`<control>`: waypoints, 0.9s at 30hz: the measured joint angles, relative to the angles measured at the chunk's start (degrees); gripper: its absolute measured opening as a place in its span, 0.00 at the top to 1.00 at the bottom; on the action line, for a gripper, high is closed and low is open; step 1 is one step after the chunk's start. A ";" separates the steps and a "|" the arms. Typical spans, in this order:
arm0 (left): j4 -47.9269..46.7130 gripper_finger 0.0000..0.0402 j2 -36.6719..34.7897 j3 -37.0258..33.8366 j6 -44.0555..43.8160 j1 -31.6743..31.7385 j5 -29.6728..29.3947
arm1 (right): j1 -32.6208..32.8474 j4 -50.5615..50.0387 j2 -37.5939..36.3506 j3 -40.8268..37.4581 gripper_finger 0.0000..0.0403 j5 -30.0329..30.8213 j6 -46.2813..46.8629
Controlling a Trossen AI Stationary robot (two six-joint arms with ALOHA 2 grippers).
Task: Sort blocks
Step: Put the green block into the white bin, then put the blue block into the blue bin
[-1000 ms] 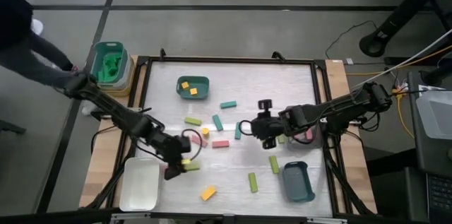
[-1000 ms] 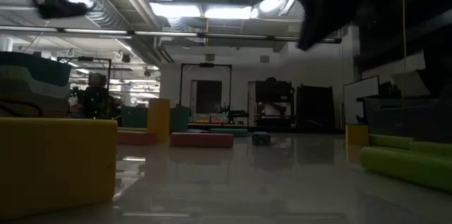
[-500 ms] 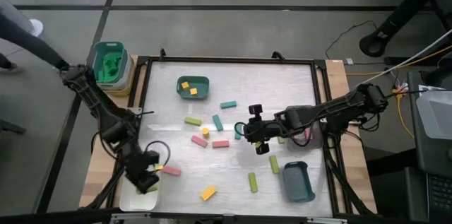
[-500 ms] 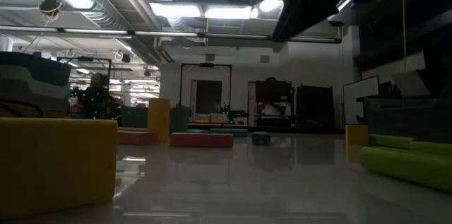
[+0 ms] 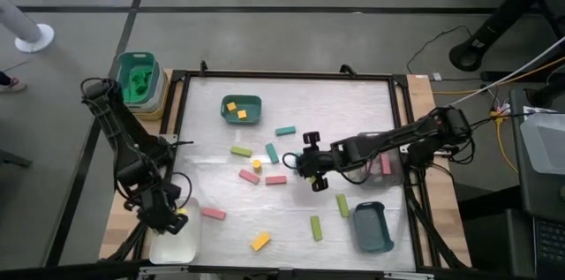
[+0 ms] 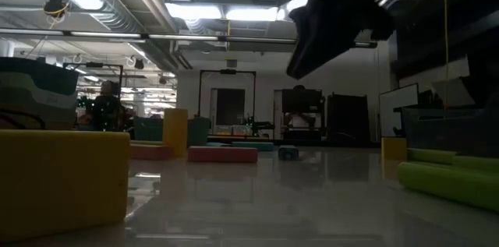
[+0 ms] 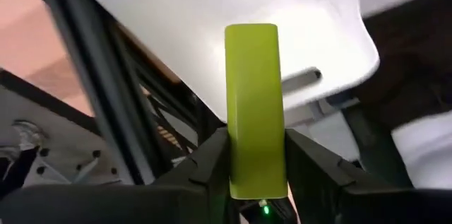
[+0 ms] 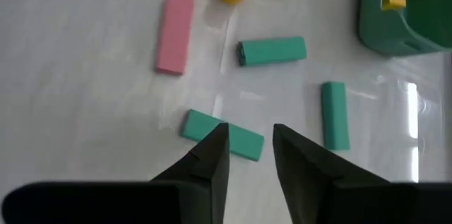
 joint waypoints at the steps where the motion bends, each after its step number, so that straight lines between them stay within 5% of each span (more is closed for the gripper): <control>1: -0.80 0.69 0.00 0.00 0.00 0.00 -0.09 | -0.69 0.05 0.38 0.00 0.68 -0.58 0.02; 7: -1.60 0.58 0.00 0.00 0.95 -0.02 -0.20 | -4.78 -0.08 2.25 -0.04 0.56 -5.94 -5.71; 15: -1.54 0.54 0.00 0.00 5.20 -0.04 -8.59 | -7.17 -0.34 6.37 -0.04 0.52 -17.84 -34.13; 20: -1.52 0.54 0.00 0.00 9.95 -0.04 -16.28 | -7.06 0.83 10.47 -0.04 0.52 -17.18 -44.42; 27: -1.56 0.54 0.85 -0.02 15.52 -0.04 -23.65 | -7.04 4.48 13.94 0.02 0.52 -12.57 -47.62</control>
